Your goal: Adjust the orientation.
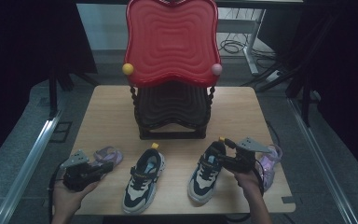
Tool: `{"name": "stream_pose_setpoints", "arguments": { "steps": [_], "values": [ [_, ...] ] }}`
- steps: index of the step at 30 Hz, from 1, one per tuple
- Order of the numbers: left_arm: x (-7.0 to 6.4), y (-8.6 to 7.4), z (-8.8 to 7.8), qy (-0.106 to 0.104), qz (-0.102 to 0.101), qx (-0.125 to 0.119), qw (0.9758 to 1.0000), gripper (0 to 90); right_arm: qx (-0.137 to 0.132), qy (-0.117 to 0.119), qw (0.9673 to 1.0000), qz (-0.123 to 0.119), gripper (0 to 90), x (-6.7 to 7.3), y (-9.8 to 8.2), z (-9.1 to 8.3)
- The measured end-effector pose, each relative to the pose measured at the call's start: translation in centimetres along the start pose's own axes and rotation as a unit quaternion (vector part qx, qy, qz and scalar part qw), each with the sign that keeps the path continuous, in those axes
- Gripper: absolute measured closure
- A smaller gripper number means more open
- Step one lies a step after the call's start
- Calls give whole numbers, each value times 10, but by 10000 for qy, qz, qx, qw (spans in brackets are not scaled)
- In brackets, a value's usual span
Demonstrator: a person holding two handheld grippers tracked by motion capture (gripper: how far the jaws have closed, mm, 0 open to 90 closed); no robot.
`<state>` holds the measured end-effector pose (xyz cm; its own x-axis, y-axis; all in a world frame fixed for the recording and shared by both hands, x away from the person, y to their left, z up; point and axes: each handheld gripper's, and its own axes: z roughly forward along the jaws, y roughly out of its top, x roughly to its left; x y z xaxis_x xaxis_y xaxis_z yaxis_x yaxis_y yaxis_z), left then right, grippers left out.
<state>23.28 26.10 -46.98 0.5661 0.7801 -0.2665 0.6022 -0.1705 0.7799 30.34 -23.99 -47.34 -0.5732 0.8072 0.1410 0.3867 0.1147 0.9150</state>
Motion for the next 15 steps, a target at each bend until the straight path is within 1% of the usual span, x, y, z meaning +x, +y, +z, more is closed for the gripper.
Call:
{"name": "stream_pose_setpoints", "arguments": {
  "steps": [1, 2, 3, 4, 5, 7, 9, 13, 15],
  "values": [
    [0, 0, 0, 0, 0, 0, 10000, 898, 27, 3, 10000, -12, 284, 0, 0, 1],
    [1, -4, -2, 62, -75, 46, 9999, 897, 54, 0, 10000, -23, 284, 0, 0, 1],
    [1, -4, -2, 62, -75, 46, 9999, 897, 54, 0, 10000, -23, 284, 0, 0, 1],
    [0, -9, -3, 143, -93, 141, 9998, 896, 25, 14, 10000, -9, 285, 1, 1, 0],
    [1, -13, -4, 177, -108, 203, 9996, 896, 32, 24, 10000, -15, 284, 1, 1, 1],
    [4, -22, -5, 320, -179, 349, 9987, 896, 33, 20, 10000, -29, 284, 1, 1, 1],
    [7, -28, -7, 443, -244, 434, 9978, 897, 24, 45, 10000, 0, 284, 1, 1, 0],
    [8, -34, -11, 497, -250, 523, 9971, 898, 0, 47, 10000, 10, 285, 0, 2, -1],
    [9, -40, -12, 544, -243, 613, 9963, 898, -14, 25, 10000, 40, 285, 0, 2, -2]
  ]
}}
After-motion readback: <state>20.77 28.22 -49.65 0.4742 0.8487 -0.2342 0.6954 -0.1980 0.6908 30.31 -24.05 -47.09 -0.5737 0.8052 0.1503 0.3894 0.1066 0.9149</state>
